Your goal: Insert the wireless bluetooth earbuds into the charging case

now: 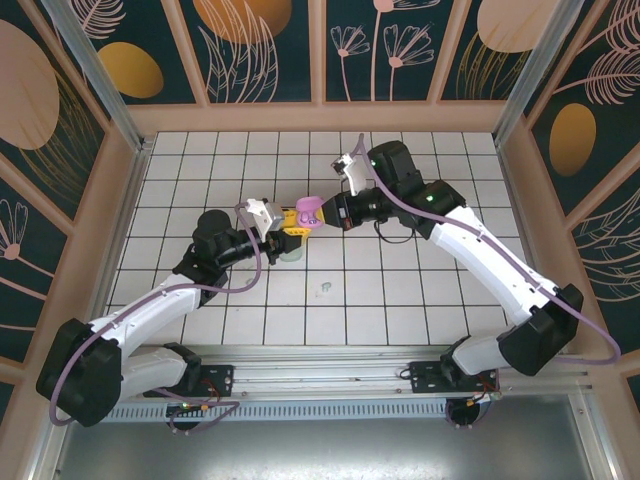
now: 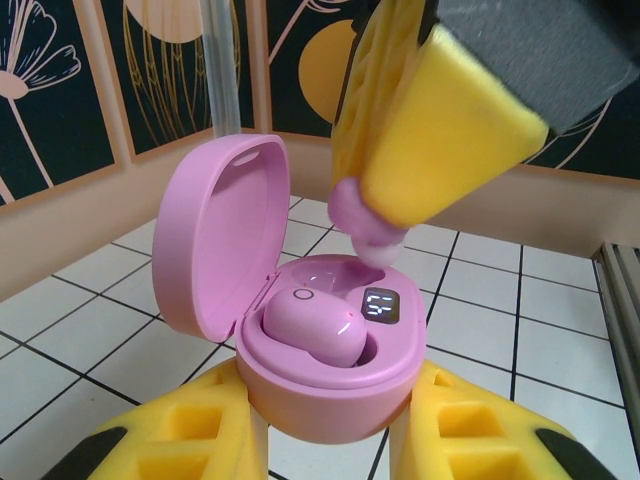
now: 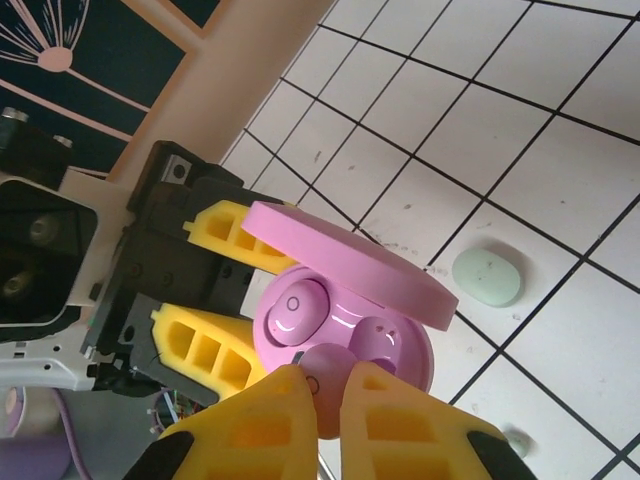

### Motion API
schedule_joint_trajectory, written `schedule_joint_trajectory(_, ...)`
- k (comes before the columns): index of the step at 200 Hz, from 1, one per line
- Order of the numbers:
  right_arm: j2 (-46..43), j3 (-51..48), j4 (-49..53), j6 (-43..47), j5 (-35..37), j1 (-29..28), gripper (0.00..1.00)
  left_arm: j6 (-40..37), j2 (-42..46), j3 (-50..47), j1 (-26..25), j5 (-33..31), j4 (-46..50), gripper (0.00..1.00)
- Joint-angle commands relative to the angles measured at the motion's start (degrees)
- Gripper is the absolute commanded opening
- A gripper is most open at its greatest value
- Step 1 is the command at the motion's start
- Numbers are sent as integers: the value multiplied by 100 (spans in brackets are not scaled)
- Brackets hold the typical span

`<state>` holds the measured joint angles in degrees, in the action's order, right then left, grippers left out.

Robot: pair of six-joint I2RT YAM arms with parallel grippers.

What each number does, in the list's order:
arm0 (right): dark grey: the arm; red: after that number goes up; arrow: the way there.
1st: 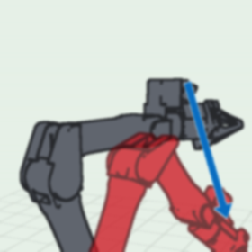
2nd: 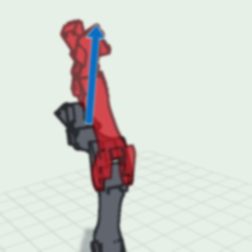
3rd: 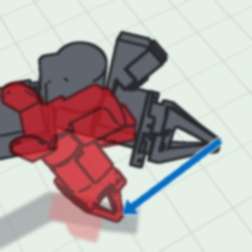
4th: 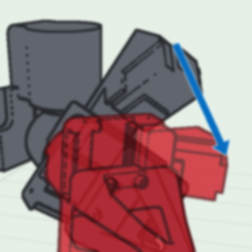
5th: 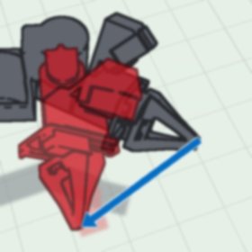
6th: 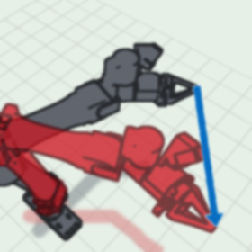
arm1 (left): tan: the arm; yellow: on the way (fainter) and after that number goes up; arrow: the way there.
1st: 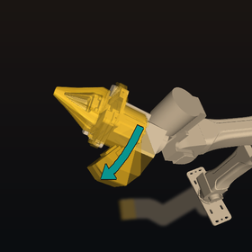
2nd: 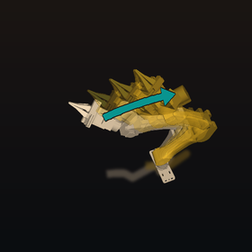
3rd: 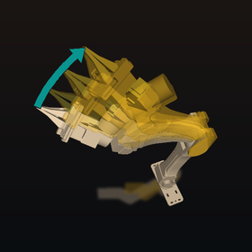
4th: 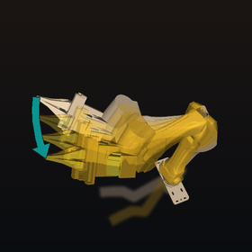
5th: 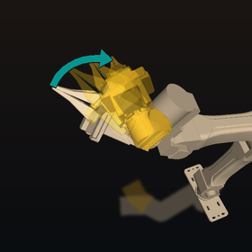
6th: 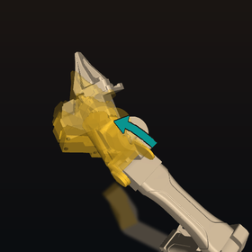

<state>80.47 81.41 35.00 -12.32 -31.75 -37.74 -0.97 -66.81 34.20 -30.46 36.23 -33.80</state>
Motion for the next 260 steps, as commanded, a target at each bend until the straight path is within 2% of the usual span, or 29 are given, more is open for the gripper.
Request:
schedule_joint_trajectory(1, 105, 229, 181, 155, 77, -67, 9, -113, 37, 83, -36, 174, -144, 0)
schedule_joint_trajectory(61, 267, 264, 277, 242, 116, -75, 11, -141, 80, 52, -38, 172, -153, 0)
schedule_joint_trajectory(136, 312, 427, 471, 283, 291, -102, 26, -89, -16, 70, -39, 189, -223, 0)
schedule_joint_trajectory(221, 297, 917, 630, 314, 596, -93, 30, -66, -2, 35, -41, 189, -247, 0)
schedule_joint_trajectory(260, -25, 833, 272, 139, 552, 189, 33, -26, 1, 41, -38, 325, -276, 0)
